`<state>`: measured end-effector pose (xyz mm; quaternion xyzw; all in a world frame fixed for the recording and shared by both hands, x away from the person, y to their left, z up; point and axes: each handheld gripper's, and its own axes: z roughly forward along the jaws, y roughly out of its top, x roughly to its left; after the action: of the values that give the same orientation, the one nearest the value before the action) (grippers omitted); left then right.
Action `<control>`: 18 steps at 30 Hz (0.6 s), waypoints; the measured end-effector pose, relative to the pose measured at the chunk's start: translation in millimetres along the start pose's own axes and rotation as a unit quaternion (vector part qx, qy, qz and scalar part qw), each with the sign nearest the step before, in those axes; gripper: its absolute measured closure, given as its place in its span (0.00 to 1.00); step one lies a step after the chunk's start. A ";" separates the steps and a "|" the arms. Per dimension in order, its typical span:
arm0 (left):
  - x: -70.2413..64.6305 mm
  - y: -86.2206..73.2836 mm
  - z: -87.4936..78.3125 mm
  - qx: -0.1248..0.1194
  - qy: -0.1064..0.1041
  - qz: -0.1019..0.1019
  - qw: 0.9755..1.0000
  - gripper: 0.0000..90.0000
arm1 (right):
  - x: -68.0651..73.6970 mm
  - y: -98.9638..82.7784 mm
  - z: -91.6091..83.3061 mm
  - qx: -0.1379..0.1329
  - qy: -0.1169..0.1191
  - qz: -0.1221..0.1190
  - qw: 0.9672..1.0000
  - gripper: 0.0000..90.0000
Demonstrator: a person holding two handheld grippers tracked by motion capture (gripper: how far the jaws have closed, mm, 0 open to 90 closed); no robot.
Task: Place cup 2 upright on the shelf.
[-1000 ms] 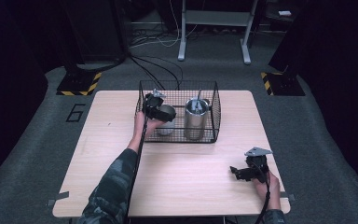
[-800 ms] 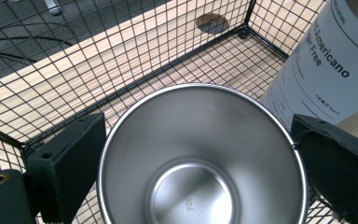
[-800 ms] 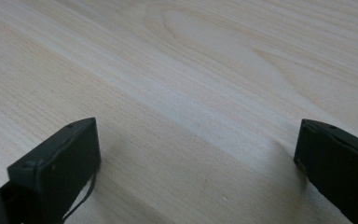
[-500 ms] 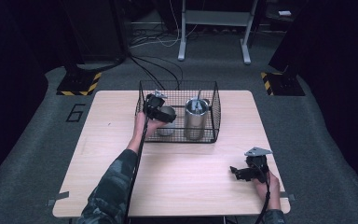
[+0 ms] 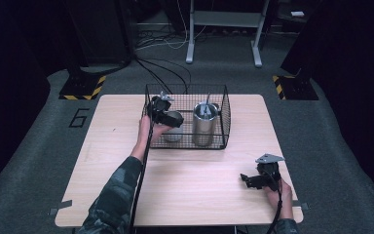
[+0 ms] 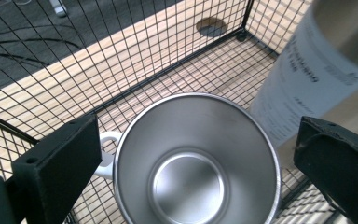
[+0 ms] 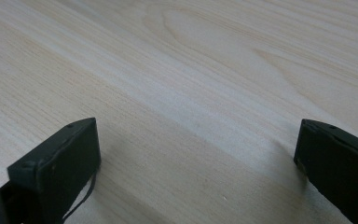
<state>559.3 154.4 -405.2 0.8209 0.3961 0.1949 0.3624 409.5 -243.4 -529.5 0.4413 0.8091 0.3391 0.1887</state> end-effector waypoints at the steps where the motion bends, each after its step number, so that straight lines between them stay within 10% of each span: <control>1: -0.4 0.0 -1.9 -0.003 -0.002 -0.002 1.000 0.01 | 0.0 0.0 0.0 0.000 0.000 0.000 1.000 0.00; 18: -19.4 -21.5 -59.1 -0.051 -0.021 0.027 0.998 0.00 | 0.0 0.0 0.0 0.000 0.000 0.000 1.000 0.00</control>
<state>500.6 174.1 -382.8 0.8155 0.3554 0.2074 0.4070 409.5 -243.4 -529.5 0.4414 0.8090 0.3392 0.1887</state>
